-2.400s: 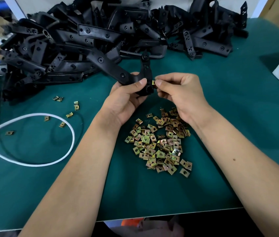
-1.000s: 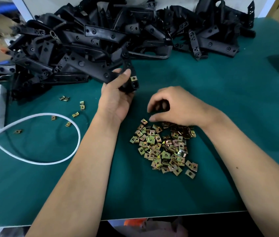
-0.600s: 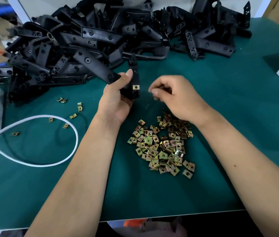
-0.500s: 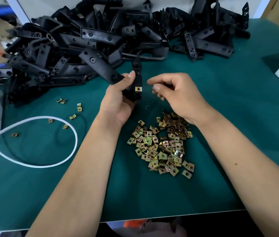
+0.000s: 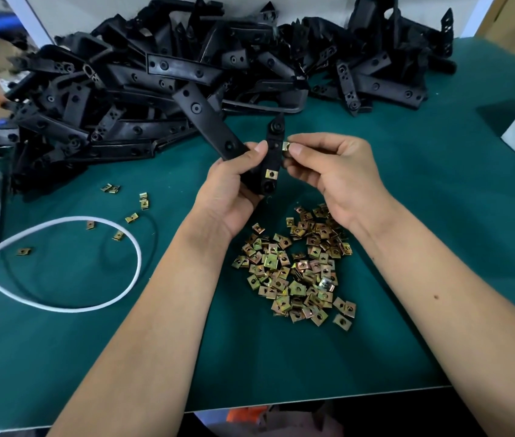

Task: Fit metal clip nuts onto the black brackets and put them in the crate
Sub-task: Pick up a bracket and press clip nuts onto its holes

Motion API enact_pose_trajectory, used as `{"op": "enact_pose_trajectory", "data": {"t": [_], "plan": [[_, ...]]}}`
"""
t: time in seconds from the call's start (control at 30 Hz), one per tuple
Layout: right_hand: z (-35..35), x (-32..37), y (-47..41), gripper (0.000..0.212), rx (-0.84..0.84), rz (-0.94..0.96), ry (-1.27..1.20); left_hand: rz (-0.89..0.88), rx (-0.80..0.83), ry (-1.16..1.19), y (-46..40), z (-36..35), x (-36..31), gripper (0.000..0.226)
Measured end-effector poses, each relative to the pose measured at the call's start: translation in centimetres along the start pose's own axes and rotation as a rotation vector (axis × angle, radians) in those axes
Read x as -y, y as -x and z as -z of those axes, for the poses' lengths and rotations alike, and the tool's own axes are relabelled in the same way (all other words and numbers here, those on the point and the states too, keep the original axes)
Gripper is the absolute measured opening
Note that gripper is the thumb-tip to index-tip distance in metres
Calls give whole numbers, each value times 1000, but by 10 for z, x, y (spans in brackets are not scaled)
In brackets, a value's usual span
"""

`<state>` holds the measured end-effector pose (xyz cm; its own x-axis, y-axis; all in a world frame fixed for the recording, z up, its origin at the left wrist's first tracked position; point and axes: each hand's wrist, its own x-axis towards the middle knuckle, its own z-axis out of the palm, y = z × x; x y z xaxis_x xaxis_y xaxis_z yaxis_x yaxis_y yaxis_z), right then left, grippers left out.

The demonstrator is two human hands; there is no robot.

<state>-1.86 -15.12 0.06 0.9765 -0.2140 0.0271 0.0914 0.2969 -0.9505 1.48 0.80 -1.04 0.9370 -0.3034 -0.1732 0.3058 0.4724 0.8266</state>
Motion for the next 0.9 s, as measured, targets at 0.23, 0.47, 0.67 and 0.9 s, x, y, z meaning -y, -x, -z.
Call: {"op": "enact_pose_trajectory", "data": {"t": [0.23, 0.47, 0.67, 0.9], "plan": [[0, 0, 0, 12, 11, -32, 18, 14, -10, -38, 2, -1, -2, 30], [1, -1, 1, 29, 34, 14, 108, 77, 47, -76, 3, -4, 0, 18], [4, 1, 2, 29, 53, 40, 165, 79, 60, -48, 1, -5, 3, 8], [-1, 4, 1, 19, 17, -6, 73, 50, -29, -27, 1, -9, 5, 18]]}}
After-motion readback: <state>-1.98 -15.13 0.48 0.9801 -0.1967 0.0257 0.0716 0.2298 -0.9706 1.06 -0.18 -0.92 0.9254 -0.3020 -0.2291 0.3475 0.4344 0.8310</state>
